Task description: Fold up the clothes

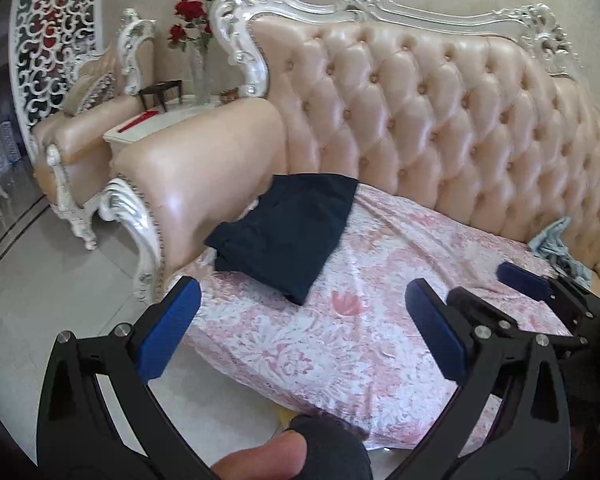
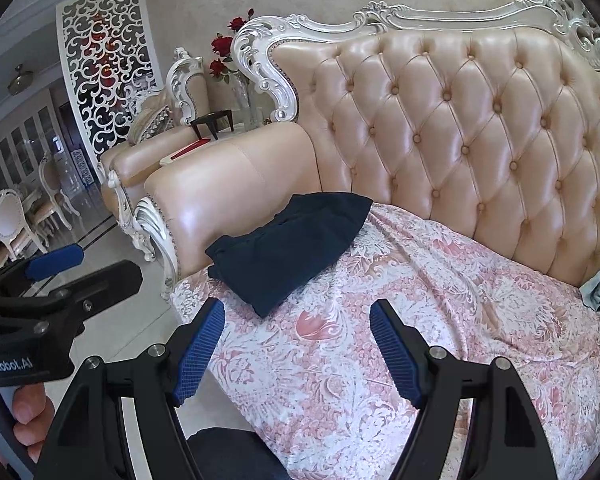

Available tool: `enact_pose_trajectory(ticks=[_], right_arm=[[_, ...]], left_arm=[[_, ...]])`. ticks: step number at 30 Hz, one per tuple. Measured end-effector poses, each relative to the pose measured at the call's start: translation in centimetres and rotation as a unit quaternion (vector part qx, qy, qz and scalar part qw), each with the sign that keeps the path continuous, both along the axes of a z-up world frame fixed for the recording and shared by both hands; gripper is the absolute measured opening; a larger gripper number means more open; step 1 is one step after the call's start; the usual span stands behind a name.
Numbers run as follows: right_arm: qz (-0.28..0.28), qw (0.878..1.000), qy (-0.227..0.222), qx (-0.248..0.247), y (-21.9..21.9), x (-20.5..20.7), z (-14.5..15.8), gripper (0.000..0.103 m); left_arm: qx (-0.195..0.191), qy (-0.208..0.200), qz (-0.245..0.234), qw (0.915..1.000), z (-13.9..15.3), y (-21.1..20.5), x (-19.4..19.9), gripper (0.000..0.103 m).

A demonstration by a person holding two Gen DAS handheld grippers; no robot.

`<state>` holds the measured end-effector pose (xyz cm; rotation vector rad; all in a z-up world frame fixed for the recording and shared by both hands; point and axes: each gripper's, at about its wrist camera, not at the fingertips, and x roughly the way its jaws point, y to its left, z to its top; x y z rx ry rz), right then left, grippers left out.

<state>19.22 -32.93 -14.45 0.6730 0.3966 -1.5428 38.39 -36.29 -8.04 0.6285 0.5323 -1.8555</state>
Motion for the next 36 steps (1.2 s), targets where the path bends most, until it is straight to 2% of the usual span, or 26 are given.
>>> enact_pose_trajectory(ticks=[14, 36], right_arm=[[0.039, 0.999, 0.027, 0.003, -2.5, 1.1, 0.4, 0.076], [0.036, 0.999, 0.025, 0.008, -2.4, 0.3, 0.0, 0.076]], left_arm=[[-0.005, 0.0, 0.01, 0.9999, 0.1, -1.0, 0.4, 0.102], [-0.004, -0.002, 0.006, 1.0, -0.1, -0.7, 0.4, 0.102]])
